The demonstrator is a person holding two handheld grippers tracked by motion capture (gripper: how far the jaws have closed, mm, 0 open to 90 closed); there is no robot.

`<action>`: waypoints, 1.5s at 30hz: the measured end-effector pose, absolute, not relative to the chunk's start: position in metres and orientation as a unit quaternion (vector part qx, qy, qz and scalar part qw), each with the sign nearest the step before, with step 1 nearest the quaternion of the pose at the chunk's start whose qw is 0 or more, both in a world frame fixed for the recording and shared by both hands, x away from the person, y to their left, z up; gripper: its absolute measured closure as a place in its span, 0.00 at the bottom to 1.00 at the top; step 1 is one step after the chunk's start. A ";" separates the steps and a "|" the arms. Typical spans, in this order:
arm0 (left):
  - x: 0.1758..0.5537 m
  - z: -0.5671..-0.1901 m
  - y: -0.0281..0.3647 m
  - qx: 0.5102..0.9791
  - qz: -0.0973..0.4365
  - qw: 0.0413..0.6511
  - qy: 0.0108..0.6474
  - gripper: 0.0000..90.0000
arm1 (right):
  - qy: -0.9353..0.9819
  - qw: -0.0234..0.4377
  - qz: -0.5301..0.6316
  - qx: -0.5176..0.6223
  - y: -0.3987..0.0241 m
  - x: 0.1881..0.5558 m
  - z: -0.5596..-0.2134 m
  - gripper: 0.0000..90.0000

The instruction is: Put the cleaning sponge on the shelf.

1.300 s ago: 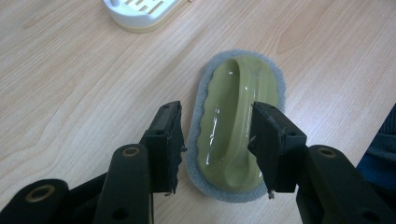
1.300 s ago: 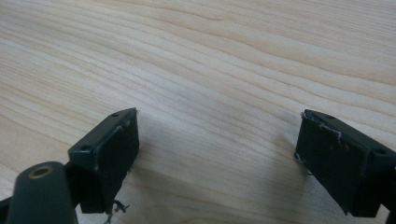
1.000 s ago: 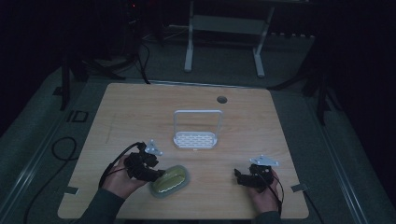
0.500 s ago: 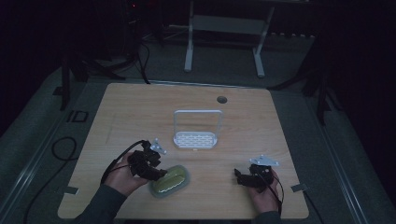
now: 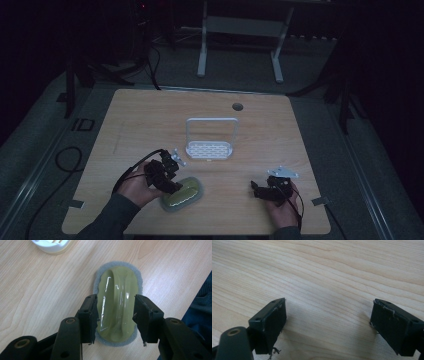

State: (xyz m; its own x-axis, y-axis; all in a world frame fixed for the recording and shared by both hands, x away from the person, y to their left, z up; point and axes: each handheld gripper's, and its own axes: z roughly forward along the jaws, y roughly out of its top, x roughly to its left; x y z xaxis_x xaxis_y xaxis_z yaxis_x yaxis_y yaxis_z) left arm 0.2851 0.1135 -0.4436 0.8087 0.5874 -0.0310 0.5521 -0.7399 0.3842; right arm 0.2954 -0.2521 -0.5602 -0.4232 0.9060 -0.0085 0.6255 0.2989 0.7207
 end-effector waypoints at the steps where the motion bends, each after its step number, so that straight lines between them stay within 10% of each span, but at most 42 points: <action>1: 0.285 -0.443 0.113 0.933 0.046 0.188 0.304 0.60 | 0.777 0.214 0.328 0.493 -0.252 0.295 -0.560 0.14; 45: 0.309 -0.468 0.078 0.959 -0.023 0.082 0.270 0.67 | 0.777 0.214 0.329 0.492 -0.252 0.295 -0.560 0.14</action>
